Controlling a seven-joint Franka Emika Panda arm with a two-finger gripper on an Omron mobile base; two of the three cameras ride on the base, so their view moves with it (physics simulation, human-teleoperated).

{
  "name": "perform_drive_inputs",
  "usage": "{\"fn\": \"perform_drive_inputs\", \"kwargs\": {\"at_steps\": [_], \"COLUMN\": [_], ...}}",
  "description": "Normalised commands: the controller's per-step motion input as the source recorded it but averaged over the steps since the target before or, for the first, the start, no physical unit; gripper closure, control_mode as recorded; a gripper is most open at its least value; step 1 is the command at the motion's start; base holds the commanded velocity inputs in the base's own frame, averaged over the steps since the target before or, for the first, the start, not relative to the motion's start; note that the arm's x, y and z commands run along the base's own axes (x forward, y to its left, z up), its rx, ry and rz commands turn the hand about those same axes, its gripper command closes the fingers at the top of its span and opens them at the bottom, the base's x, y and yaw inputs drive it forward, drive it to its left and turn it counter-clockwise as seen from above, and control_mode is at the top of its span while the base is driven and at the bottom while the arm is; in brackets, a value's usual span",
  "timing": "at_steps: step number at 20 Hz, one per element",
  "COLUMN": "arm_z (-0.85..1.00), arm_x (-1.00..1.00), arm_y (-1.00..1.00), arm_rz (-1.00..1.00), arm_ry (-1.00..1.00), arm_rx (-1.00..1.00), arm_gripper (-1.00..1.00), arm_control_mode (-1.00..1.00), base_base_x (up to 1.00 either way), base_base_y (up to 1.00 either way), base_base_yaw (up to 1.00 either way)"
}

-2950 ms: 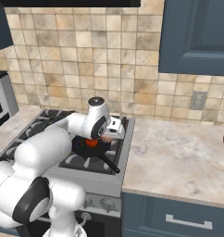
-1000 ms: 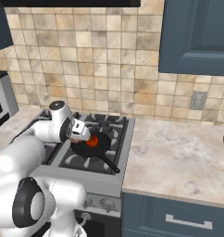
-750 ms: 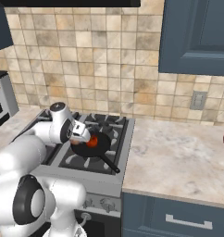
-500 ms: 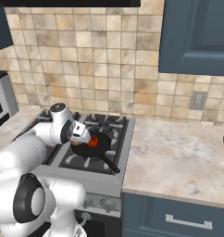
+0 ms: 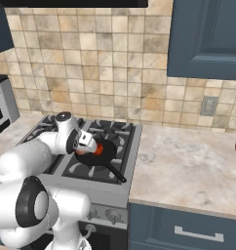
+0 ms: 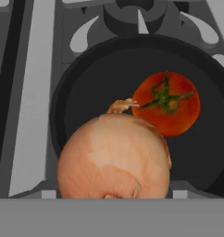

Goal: Place the pan on the front right burner on the stove. Then place the tomato and the onion in the pan and turn on the front right burner.

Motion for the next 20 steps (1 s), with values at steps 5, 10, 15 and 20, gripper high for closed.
{"fn": "perform_drive_inputs", "kwargs": {"at_steps": [5,10,15,20], "arm_z": [0.0,-0.02,-0.01,-0.05], "arm_x": [0.4,0.22,0.0,0.0], "arm_y": [-0.02,-0.2,0.0,0.04], "arm_rz": [0.0,0.0,0.0,0.0], "arm_ry": [0.0,0.0,0.0,-0.01], "arm_rx": [0.0,0.0,0.0,0.0], "arm_gripper": [1.0,1.0,1.0,-1.0], "arm_control_mode": [-1.0,-1.0,-1.0,-1.0], "base_base_x": [0.0,0.0,0.0,0.0], "base_base_y": [0.0,0.0,0.0,0.0], "base_base_yaw": [0.0,0.0,0.0,0.0]}}
